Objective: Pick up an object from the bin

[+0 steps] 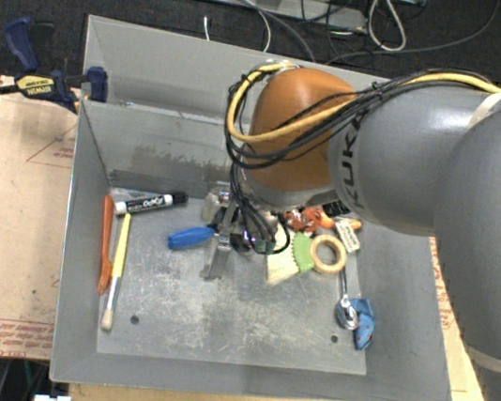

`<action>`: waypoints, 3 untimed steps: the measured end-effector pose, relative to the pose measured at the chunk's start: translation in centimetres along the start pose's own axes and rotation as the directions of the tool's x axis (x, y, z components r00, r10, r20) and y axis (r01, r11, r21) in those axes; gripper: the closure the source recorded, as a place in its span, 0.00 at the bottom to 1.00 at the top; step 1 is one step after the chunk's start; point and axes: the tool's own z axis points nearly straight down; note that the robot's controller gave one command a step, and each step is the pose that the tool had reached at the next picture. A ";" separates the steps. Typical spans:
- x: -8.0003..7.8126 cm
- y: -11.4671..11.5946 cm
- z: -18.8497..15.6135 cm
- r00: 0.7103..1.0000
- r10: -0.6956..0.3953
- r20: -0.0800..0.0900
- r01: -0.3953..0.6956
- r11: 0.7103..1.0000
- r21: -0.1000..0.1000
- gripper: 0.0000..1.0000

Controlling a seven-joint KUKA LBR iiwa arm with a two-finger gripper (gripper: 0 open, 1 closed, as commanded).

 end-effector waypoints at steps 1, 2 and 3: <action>-0.2 -0.1 -0.4 1.000 0.003 0.007 -0.003 1.000 -0.001 0.00; -2.0 0.7 7.4 1.000 0.003 0.007 -0.003 1.000 -0.002 0.00; -2.0 1.9 2.1 0.997 0.073 0.017 -0.073 0.997 -0.005 0.00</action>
Offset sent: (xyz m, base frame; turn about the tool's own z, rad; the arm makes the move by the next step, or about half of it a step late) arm 0.0192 0.0066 -0.0719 0.0048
